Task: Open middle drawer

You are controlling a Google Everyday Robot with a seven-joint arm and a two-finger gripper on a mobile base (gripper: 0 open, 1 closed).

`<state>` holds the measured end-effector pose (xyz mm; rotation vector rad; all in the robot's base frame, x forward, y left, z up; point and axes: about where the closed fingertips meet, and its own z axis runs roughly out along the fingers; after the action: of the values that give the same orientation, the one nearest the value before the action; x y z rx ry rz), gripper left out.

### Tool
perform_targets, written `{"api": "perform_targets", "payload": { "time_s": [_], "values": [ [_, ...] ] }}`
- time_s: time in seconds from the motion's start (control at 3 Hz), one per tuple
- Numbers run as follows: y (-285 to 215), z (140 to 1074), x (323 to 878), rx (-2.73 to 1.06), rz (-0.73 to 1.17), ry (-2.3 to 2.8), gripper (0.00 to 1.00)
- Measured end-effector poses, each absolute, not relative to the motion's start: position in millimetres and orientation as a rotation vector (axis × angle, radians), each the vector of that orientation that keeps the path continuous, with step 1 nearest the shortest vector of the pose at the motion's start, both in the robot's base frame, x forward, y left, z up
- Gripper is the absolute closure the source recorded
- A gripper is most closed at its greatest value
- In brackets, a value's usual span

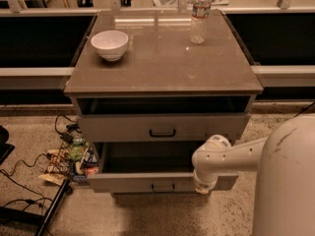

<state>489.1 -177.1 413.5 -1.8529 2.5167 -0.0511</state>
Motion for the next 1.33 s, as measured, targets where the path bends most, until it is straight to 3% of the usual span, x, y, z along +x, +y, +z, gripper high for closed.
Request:
{"api": "perform_targets", "payload": {
  "time_s": [0.33,1.33],
  "values": [
    [-177.1,418.6,489.0,-1.853,-0.051,2.517,0.96],
    [-177.1,421.6,489.0,-1.853,-0.051,2.517,1.0]
  ]
}}
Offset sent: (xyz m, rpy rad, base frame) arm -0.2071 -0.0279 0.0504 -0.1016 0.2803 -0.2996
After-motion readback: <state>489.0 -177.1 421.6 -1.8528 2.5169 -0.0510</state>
